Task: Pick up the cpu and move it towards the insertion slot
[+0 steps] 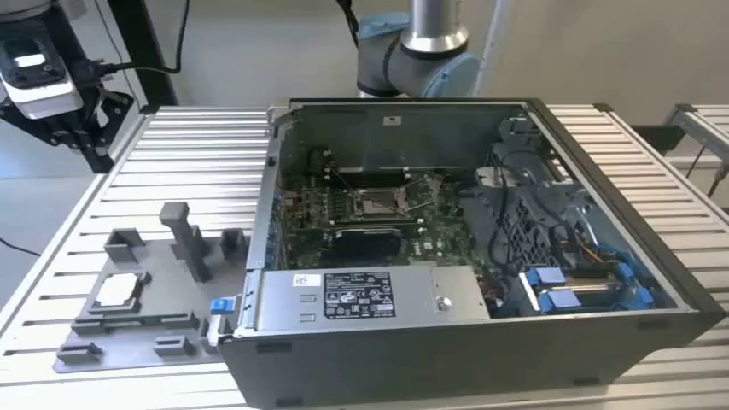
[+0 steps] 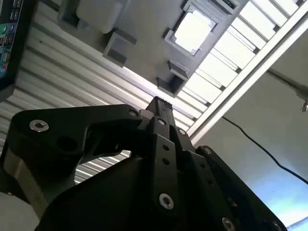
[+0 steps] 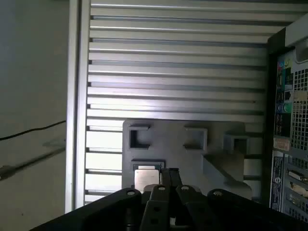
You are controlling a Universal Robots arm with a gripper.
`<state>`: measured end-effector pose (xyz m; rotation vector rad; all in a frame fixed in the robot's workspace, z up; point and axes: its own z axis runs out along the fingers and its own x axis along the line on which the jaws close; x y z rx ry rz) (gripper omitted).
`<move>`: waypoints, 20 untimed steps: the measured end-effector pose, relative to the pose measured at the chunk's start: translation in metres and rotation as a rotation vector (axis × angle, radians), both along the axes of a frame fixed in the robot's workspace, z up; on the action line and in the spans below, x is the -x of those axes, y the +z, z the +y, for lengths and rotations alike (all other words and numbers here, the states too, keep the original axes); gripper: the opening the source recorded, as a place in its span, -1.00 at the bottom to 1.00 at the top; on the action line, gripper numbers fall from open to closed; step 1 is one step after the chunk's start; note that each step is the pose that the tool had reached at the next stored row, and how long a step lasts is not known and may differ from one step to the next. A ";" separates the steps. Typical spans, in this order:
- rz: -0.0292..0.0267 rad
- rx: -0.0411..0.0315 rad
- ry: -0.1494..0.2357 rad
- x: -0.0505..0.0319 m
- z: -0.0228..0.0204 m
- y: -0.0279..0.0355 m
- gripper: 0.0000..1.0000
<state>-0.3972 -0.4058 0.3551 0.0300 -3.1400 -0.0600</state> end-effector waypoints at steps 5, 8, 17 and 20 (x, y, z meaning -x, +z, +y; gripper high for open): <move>0.0001 0.0000 0.000 0.0000 0.0000 0.0000 -1.00; 0.0000 0.0000 0.000 0.0000 0.0000 0.0000 -1.00; 0.0001 0.0001 0.000 0.0060 -0.0046 -0.0015 -1.00; 0.0001 0.0000 0.000 0.0096 -0.0123 -0.0030 -1.00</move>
